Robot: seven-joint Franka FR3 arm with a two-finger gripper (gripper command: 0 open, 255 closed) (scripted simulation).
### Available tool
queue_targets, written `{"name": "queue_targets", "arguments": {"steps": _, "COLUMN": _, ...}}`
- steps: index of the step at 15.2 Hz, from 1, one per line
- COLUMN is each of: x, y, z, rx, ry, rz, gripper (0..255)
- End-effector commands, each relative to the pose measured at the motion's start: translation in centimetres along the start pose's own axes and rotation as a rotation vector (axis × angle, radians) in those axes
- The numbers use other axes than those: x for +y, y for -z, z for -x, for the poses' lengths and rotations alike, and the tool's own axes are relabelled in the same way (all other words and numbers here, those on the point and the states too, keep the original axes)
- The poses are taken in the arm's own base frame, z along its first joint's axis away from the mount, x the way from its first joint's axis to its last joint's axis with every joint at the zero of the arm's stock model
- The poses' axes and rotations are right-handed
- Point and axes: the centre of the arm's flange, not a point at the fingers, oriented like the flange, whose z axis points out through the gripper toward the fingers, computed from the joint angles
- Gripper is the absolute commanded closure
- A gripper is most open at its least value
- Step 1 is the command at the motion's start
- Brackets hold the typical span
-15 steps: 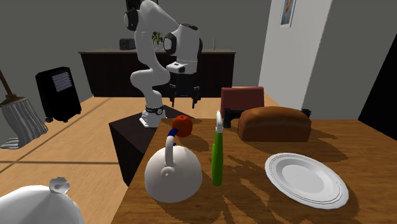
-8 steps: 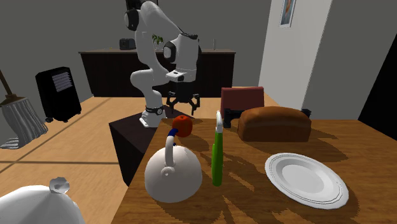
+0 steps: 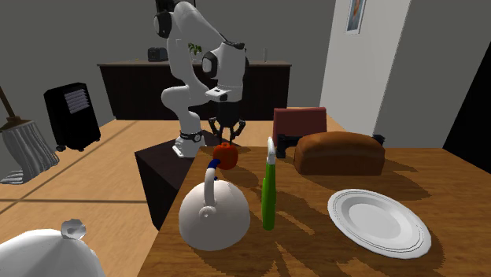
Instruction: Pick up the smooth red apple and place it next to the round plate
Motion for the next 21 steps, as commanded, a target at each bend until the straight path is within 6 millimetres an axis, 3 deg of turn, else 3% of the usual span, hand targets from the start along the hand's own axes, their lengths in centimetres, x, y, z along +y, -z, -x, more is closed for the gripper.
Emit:
{"name": "queue_targets", "arguments": {"steps": 1, "x": 0.0, "y": 0.0, "z": 0.0, "rx": 0.000, "ry": 0.000, "rz": 0.000, "gripper": 255}}
{"name": "queue_targets", "arguments": {"steps": 8, "x": 0.0, "y": 0.0, "z": 0.0, "rx": 0.000, "ry": 0.000, "rz": 0.000, "gripper": 255}}
{"name": "queue_targets", "arguments": {"steps": 21, "x": 0.8, "y": 6.8, "z": -0.1, "rx": 0.000, "ry": 0.000, "rz": 0.000, "gripper": 255}}
